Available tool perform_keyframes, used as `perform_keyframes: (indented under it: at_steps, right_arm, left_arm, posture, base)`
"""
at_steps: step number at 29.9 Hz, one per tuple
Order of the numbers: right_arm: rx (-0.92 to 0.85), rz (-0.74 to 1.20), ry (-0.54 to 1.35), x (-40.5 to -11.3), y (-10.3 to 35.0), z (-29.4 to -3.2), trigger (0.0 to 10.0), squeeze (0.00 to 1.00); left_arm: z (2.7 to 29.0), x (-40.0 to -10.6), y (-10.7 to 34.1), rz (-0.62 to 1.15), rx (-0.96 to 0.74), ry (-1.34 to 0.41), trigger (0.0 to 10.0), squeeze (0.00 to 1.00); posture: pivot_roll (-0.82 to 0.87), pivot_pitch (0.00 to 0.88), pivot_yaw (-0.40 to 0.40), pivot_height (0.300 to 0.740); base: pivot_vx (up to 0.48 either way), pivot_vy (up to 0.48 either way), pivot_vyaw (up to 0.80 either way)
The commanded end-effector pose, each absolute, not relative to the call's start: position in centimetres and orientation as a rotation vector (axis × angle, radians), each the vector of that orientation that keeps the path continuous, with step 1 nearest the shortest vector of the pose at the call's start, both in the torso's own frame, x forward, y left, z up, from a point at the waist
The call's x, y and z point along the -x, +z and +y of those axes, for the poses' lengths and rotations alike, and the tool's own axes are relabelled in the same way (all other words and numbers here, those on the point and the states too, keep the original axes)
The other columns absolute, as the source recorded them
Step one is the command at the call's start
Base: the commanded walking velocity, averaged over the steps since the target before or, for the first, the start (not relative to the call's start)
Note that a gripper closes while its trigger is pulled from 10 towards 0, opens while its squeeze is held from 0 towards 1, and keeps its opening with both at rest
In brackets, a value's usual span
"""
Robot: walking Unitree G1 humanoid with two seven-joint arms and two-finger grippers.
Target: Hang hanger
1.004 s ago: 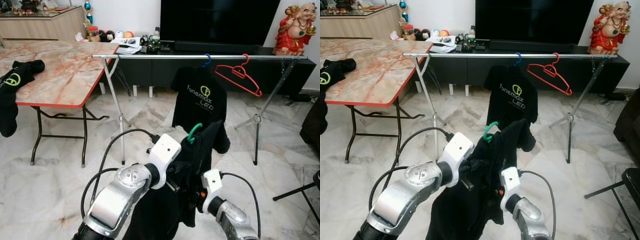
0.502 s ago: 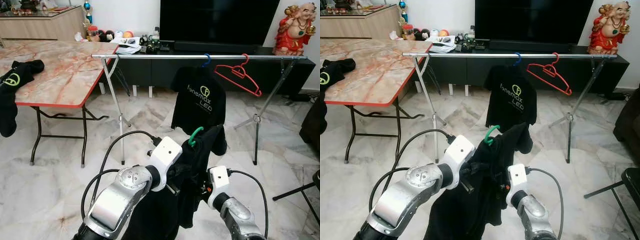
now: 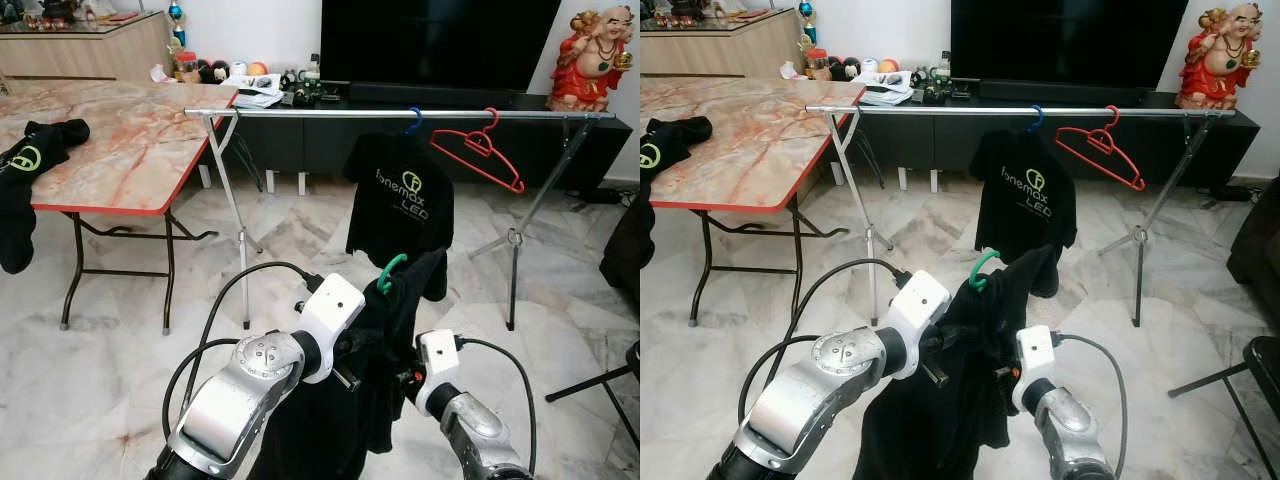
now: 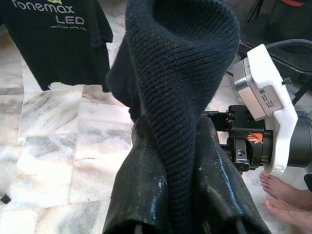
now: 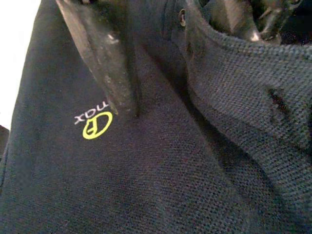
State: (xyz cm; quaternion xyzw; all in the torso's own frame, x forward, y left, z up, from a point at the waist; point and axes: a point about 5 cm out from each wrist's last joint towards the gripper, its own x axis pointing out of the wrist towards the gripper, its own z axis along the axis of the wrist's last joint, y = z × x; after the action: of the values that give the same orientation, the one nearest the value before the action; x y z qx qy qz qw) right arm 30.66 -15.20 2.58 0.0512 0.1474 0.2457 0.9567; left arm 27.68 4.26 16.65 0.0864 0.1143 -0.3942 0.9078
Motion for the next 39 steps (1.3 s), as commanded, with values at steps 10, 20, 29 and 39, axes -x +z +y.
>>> perform_keyframes:
  at_steps: [10,20,29,39]
  right_arm:
    - [-0.078,0.285,0.417,-31.0,2.8,-16.4,0.0,0.0]
    - [-0.012,0.251,0.23,-32.0,4.1,-19.5,0.0,0.0]
    - [0.021,0.204,0.039,-32.6,5.7,-23.2,0.0,0.0]
    - [0.052,0.211,-0.028,-32.6,6.3,-24.9,0.0,0.0]
  left_arm:
    - [4.2,-27.2,17.4,0.194,-0.183,-0.831,10.0,0.0]
    - [5.7,-27.4,16.8,0.225,-0.219,-0.803,10.0,0.0]
    - [7.5,-26.5,15.3,0.294,-0.297,-0.809,10.0,0.0]
    - [11.4,-23.6,14.9,0.367,-0.481,-1.148,10.0,0.0]
  posture:
    - [0.15,0.0,-0.048,0.74]
    - [0.15,0.0,-0.049,0.74]
    - [0.15,0.0,-0.049,0.74]
    - [0.15,0.0,-0.051,0.74]
  base:
    - [0.0,0.0,0.0]
    - [0.0,0.0,0.0]
    - [0.0,0.0,0.0]
    - [0.0,0.0,0.0]
